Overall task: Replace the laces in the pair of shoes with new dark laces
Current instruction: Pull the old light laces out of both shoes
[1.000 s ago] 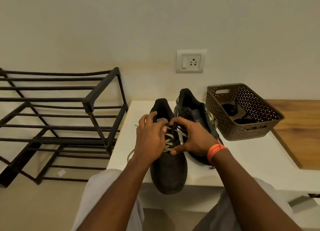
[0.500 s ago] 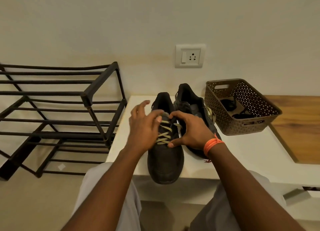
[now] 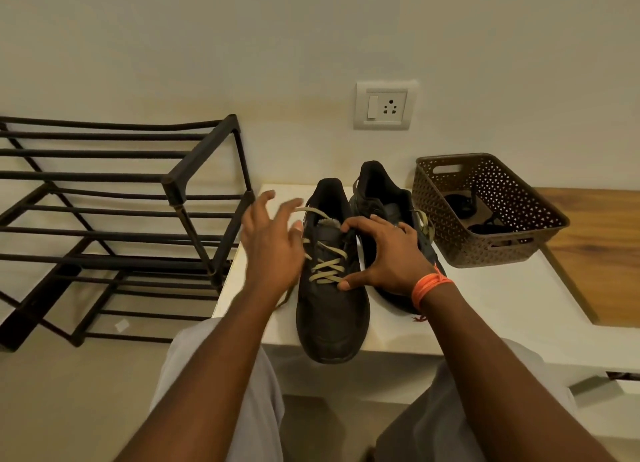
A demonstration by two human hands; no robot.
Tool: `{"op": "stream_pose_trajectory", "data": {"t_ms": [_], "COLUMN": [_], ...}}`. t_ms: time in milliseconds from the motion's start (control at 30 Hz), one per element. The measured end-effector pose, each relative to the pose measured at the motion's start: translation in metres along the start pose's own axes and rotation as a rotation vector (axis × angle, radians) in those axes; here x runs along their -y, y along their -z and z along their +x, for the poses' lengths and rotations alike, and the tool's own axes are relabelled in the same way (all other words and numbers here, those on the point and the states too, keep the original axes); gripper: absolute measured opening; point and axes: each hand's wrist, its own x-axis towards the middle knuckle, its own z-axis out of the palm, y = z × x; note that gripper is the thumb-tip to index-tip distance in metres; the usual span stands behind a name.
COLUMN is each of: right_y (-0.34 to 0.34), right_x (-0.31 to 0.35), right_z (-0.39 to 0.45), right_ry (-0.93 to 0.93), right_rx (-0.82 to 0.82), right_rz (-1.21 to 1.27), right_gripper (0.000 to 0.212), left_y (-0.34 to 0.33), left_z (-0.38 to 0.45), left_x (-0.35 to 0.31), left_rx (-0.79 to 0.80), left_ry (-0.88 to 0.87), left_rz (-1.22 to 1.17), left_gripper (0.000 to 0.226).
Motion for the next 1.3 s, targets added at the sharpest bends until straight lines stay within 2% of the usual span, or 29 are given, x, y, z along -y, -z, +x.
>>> {"op": "stream_pose_trajectory", "data": {"t_ms": [100,200,267,367,433,567,633,700,767,867,933,1000,1067,1133,1200,1233,1300], "right_y": [-0.001,-0.006,-0.013,-0.028,-0.035,-0.033,-0.025,-0.018,-0.017,-0.026,-0.037,-0.044,-0.039,-0.019,0.001,0.005,0.0], "right_x": [0.004,0.013,0.02,0.032,0.035,0.028,0.025,0.027,0.028,0.028,0.031,0.033,0.032,0.023,0.011,0.006,0.007], "right_z": [-0.002,0.002,0.01,0.02,0.022,0.021,0.017,0.009,0.005,0.013,0.02,0.025,0.024,0.019,0.013,0.011,0.012], "right_ry": [0.021,0.018,0.005,0.04,0.076,0.111,0.07,0.034,0.06,0.132,0.139,0.128,0.084,-0.075,-0.181,-0.17,-0.071], "right_rx": [-0.02,-0.157,-0.184,-0.107,-0.132,-0.255,-0.38,-0.498,-0.544,-0.395,-0.246,-0.209,-0.328,-0.559,-0.816,-0.869,-0.75], "right_rz": [-0.02,0.075,0.055,-0.046,0.006,0.053,0.044,0.027,0.019,-0.048,-0.09,-0.04,0.031,0.121,0.072,0.019,-0.025], "right_gripper": [0.074,0.037,0.022,0.023,0.021,0.013,0.013,0.011,0.005,0.023,0.026,0.025,0.023,0.024,0.023,0.021,0.026], "left_y": [-0.011,-0.009,-0.008,-0.004,-0.001,0.0,-0.001,-0.002,-0.003,0.001,0.003,0.004,0.003,0.001,0.001,0.001,-0.001], "left_z": [-0.001,0.003,0.005,0.003,0.004,0.009,0.012,0.013,0.012,0.011,0.009,0.008,0.006,0.008,0.012,0.013,0.014], "left_x": [-0.008,-0.003,0.004,0.006,0.006,0.005,0.002,0.001,0.0,0.001,0.002,0.003,0.004,0.003,0.0,-0.002,-0.004], "left_rx": [0.148,0.19,0.235,0.285,0.239,0.122,0.068,0.059,0.093,0.15,0.168,0.169,0.167,0.147,0.113,0.105,0.118], "left_ry": [-0.029,0.012,0.016,0.001,-0.015,0.056,0.136,0.133,0.105,0.186,0.207,0.194,0.18,0.188,0.239,0.27,0.286], "left_rz": [0.092,0.097,0.055,-0.015,0.036,0.134,0.09,0.063,0.034,-0.114,-0.14,-0.117,-0.075,-0.064,-0.112,-0.148,-0.178], "left_gripper": [0.03,0.028,0.03,0.039,0.043,0.035,0.026,0.022,0.018,0.022,0.03,0.036,0.038,0.036,0.033,0.033,0.034]}}
